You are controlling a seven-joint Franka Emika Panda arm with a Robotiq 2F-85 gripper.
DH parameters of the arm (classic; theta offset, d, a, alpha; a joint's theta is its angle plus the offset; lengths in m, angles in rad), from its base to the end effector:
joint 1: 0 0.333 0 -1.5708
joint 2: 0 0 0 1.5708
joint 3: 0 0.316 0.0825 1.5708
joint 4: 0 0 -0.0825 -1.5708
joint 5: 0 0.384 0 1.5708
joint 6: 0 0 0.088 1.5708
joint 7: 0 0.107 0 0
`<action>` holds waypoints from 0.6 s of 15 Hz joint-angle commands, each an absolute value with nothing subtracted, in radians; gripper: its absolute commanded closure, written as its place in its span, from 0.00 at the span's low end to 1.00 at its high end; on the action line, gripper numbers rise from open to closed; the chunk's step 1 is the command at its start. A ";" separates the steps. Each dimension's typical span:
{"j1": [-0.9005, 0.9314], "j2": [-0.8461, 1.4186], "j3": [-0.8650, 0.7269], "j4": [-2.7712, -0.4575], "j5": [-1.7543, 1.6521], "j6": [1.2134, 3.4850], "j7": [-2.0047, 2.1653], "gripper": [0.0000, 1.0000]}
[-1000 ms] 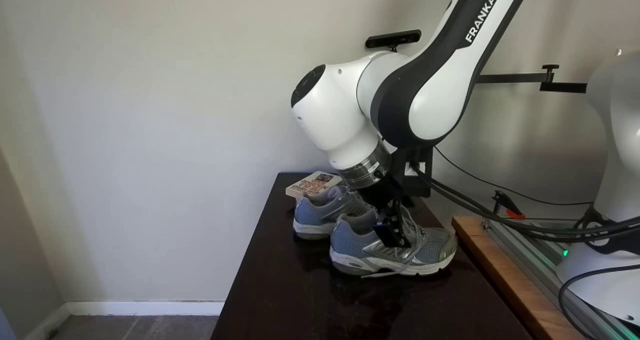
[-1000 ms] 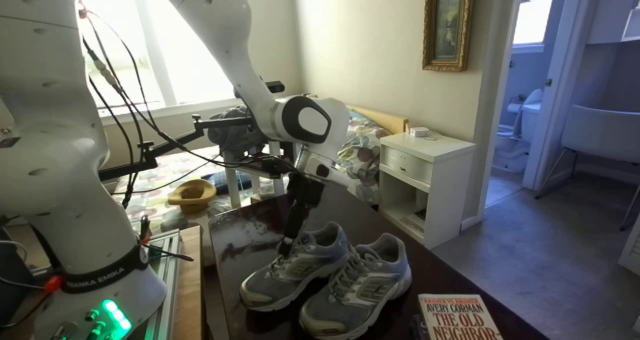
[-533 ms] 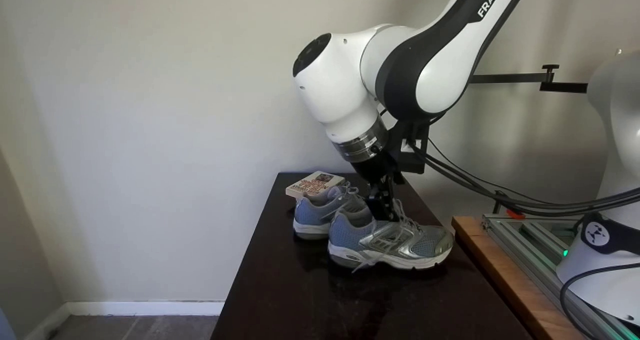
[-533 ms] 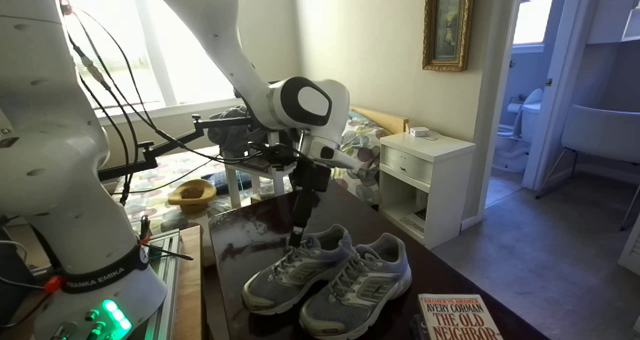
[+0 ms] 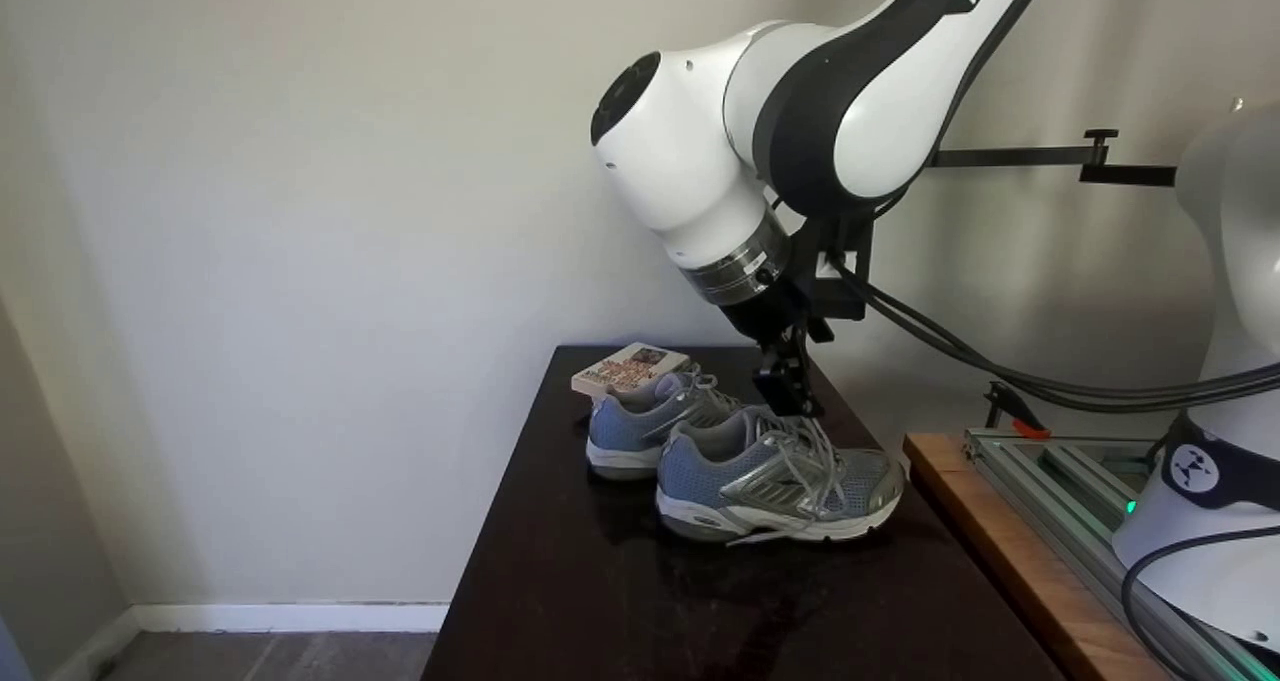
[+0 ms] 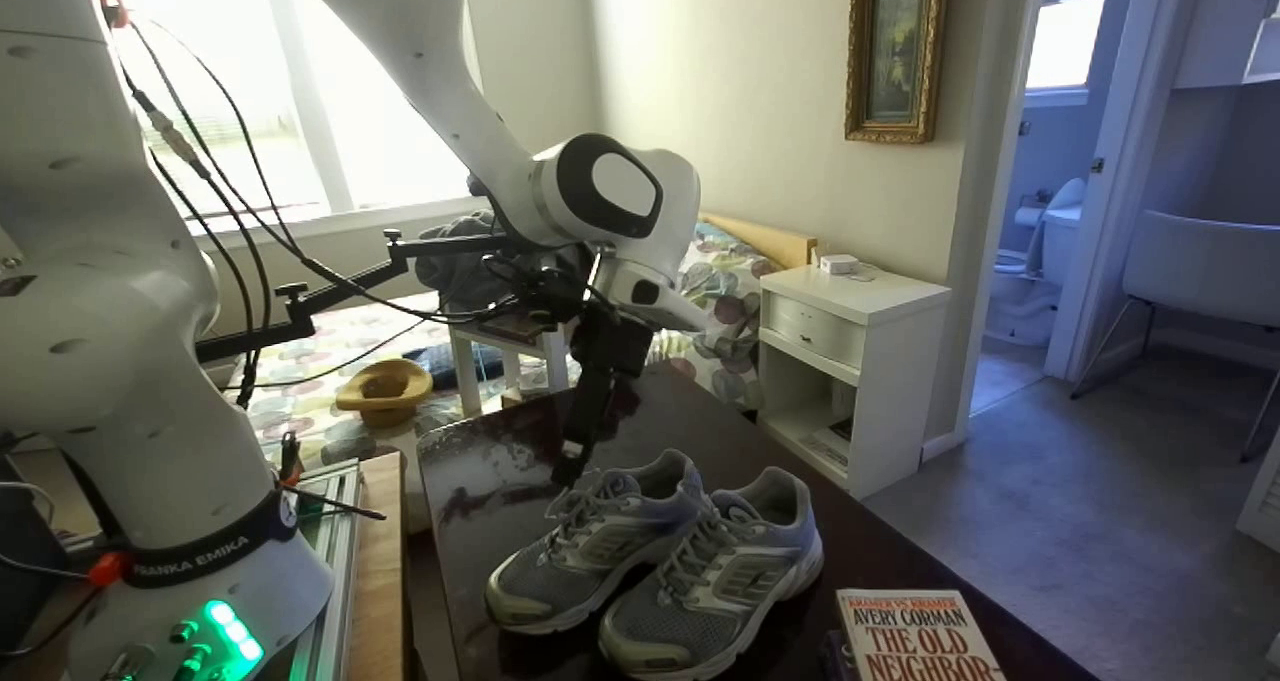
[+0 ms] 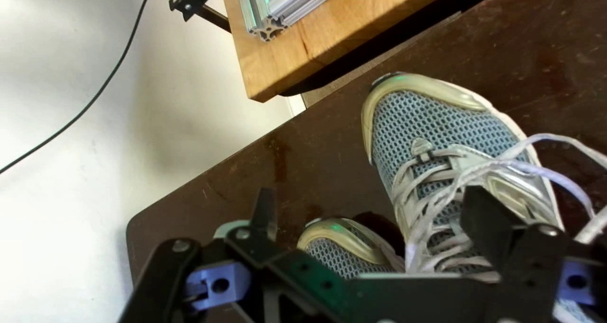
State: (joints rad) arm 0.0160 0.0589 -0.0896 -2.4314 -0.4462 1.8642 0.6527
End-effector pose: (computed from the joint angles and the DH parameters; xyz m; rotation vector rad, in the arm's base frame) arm 0.4104 -0.0639 0.2548 2.4657 -0.5742 -0.6369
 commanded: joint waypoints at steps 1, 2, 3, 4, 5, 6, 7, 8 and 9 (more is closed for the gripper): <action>0.004 0.039 -0.075 -2.443 -0.470 1.812 0.648 0.00; 0.004 0.042 -0.074 -2.445 -0.473 1.804 0.648 0.00; 0.003 0.045 -0.074 -2.446 -0.479 1.803 0.647 0.00; 0.001 0.051 -0.075 -2.446 -0.482 1.808 0.650 0.00; -0.001 0.056 -0.077 -2.448 -0.484 1.824 0.652 0.00; -0.003 0.056 -0.077 -2.451 -0.478 1.848 0.647 0.00; -0.004 0.064 -0.078 -2.450 -0.475 1.858 0.653 0.00; -0.005 0.068 -0.078 -2.451 -0.474 1.869 0.656 0.00; -0.006 0.072 -0.079 -2.451 -0.474 1.880 0.658 0.00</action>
State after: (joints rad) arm 0.0103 0.0670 -0.0878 -2.4333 -0.4531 1.8375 0.6522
